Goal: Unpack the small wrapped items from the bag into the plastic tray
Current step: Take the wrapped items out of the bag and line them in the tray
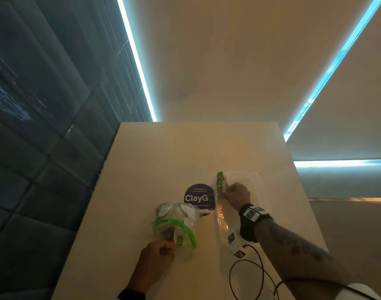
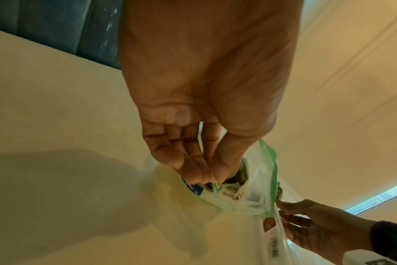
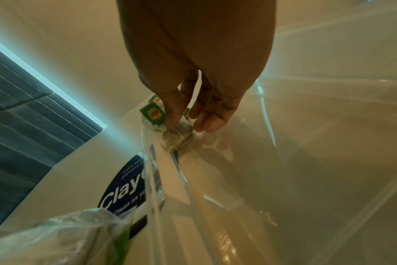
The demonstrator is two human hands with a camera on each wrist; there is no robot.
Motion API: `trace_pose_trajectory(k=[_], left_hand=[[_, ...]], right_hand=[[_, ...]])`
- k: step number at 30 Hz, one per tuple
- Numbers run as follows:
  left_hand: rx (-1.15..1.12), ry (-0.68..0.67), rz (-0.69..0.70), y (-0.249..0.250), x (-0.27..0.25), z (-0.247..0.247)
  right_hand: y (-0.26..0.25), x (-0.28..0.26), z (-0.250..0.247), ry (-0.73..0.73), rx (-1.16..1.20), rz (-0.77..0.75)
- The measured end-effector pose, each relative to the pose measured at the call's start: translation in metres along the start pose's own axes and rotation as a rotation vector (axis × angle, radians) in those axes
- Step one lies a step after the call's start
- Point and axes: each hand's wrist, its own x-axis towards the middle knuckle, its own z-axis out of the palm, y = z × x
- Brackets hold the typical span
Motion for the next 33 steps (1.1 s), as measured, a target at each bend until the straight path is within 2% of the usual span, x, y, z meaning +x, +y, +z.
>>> trace_pose_trajectory(k=[9, 16, 19, 22, 24, 26, 29, 31, 33], left_hand=[[-0.040, 0.033, -0.004, -0.003, -0.007, -0.006], [-0.060, 0.237, 0.018, 0.010, -0.003, -0.003], [-0.034, 0.198, -0.059, 0.018, 0.004, 0.005], [0.090, 0.174, -0.104, 0.021, 0.011, 0.014], [0.099, 0.169, -0.102, 0.020, 0.015, 0.018], [0.047, 0.165, -0.079, 0.018, 0.018, 0.019], [-0.105, 0.179, -0.022, 0.019, 0.014, 0.013], [-0.156, 0.177, 0.051, 0.022, 0.007, 0.006], [-0.166, 0.192, 0.119, 0.023, 0.002, -0.001]], right_hand=[[-0.002, -0.003, 0.001, -0.001, 0.007, 0.003], [0.000, -0.008, -0.003, 0.019, 0.013, -0.017], [-0.009, -0.031, -0.007, 0.089, 0.089, -0.086], [-0.026, -0.072, -0.009, 0.112, 0.181, -0.247], [-0.035, -0.103, -0.009, 0.005, 0.280, -0.337], [-0.041, -0.135, -0.009, -0.200, 0.336, -0.392], [-0.044, -0.172, -0.003, -0.438, 0.199, -0.525], [-0.041, -0.184, 0.006, -0.474, 0.095, -0.604], [-0.037, -0.189, 0.015, -0.447, 0.051, -0.623]])
